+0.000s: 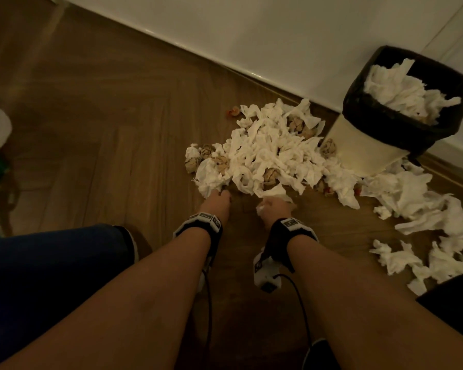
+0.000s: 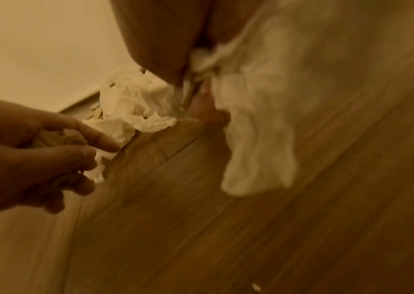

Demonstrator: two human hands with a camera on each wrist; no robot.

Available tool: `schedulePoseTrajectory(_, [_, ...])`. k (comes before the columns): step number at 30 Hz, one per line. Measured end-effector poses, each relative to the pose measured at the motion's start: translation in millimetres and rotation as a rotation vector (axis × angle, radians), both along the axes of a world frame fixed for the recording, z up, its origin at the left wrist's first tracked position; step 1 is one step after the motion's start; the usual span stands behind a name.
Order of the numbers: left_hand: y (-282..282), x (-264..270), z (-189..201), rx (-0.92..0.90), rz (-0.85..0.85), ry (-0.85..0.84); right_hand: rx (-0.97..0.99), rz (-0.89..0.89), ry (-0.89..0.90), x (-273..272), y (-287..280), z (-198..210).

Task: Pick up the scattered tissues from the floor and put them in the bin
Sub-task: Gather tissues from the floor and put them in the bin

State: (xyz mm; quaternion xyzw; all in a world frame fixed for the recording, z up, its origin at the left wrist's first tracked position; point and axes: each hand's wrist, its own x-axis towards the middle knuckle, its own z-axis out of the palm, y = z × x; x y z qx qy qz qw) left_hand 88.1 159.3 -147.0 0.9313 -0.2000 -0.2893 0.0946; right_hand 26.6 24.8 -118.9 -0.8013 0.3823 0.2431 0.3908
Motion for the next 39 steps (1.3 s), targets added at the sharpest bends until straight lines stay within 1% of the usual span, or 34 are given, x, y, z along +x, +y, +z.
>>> schedulePoseTrajectory(1, [-1.2,0.2,0.6,-0.02,0.011,-0.006,0.013,-0.1,-0.034,-3.4,-0.4,4.0])
schedulePoseTrajectory(3, [-1.4,1.0,1.2,-0.054,0.032,-0.013,0.066,-0.248,-0.015,-9.7,-2.6,9.7])
schedulePoseTrajectory(5, [1.0,1.6,0.9,-0.074,0.032,-0.026,0.142,-0.295,-0.006,-18.5,-9.0,11.0])
schedulePoseTrajectory(7, [3.6,0.9,1.0,-0.076,0.009,-0.041,0.176,-0.28,0.016,-28.4,-15.0,5.6])
schedulePoseTrajectory(9, [5.1,-0.5,1.5,-0.079,-0.017,-0.063,0.325,-0.378,-0.011,-40.7,-22.1,2.9])
schedulePoseTrajectory(10, [4.9,-1.4,2.1,-0.085,-0.026,-0.072,0.355,-0.386,-0.02,-46.3,-25.6,3.5])
schedulePoseTrajectory(12, [3.6,-3.1,3.6,-0.094,-0.034,-0.08,0.357,-0.249,0.035,-57.8,-27.1,11.4])
schedulePoseTrajectory(14, [-0.7,-4.6,5.6,-0.086,-0.044,-0.085,0.396,-0.306,0.026,-66.5,-31.6,14.8])
schedulePoseTrajectory(15, [-4.0,-5.4,7.0,-0.081,-0.052,-0.081,0.397,-0.362,0.003,-71.3,-32.4,17.7])
schedulePoseTrajectory(17, [-11.2,-6.9,10.9,-0.076,-0.058,-0.069,0.407,-0.419,-0.064,-77.2,-34.3,22.4])
schedulePoseTrajectory(18, [-13.9,-7.6,12.5,-0.075,-0.058,-0.063,0.359,-0.405,-0.063,-78.2,-37.9,19.2])
schedulePoseTrajectory(20, [-16.8,-8.2,14.0,-0.084,-0.063,-0.059,0.299,-0.495,-0.056,-79.3,-41.9,22.5])
schedulePoseTrajectory(21, [-16.3,-8.2,14.0,-0.092,-0.07,-0.063,0.331,-0.568,-0.066,-80.4,-41.7,26.8])
schedulePoseTrajectory(23, [-14.1,-8.7,13.6,-0.118,-0.082,-0.078,0.368,-0.598,-0.118,-81.4,-45.9,20.4])
schedulePoseTrajectory(24, [-13.1,-9.4,13.4,-0.134,-0.084,-0.085,0.435,-0.672,-0.151,-81.0,-47.2,17.5])
schedulePoseTrajectory(25, [-12.3,-10.0,13.6,-0.144,-0.085,-0.09,0.571,-0.825,-0.219,-81.7,-45.9,22.2])
schedulePoseTrajectory(26, [-11.8,-10.9,13.9,-0.147,-0.085,-0.094,0.558,-0.845,-0.285,-83.3,-45.0,23.7])
schedulePoseTrajectory(27, [-11.3,-11.4,14.4,-0.146,-0.087,-0.098,0.628,-0.887,-0.29,-84.9,-42.3,26.9])
schedulePoseTrajectory(28, [-11.5,-12.6,14.9,-0.143,-0.09,-0.1,0.62,-0.794,-0.208,-86.1,-41.7,19.8])
schedulePoseTrajectory(29, [-11.6,-13.5,15.2,-0.139,-0.097,-0.102,0.605,-0.735,-0.138,-88.3,-35.2,26.4])
schedulePoseTrajectory(30, [-11.8,-13.9,14.7,-0.136,-0.106,-0.103,0.566,-0.664,-0.12,-90.1,-35.5,20.4])
schedulePoseTrajectory(32, [-12.9,-14.6,13.3,-0.14,-0.12,-0.099,0.523,-0.599,-0.108,-89.6,-36.7,15.1])
schedulePoseTrajectory(35, [-17.2,-14.5,11.7,-0.154,-0.117,-0.111,0.487,-0.643,-0.11,-90.0,-41.7,13.9])
schedulePoseTrajectory(36, [-18.9,-14.5,11.1,-0.159,-0.118,-0.122,0.475,-0.599,-0.102,-91.8,-41.7,10.8])
schedulePoseTrajectory(37, [-20.6,-14.4,10.6,-0.164,-0.121,-0.128,0.527,-0.607,-0.118,-94.5,-41.9,8.7])
schedulePoseTrajectory(38, [-22.0,-14.5,10.2,-0.166,-0.123,-0.128,0.63,-0.703,-0.182,-96.4,-42.7,4.8])
schedulePoseTrajectory(39, [-23.0,-14.3,9.7,-0.168,-0.125,-0.125,0.692,-0.836,-0.227,-97.0,-43.9,1.9])
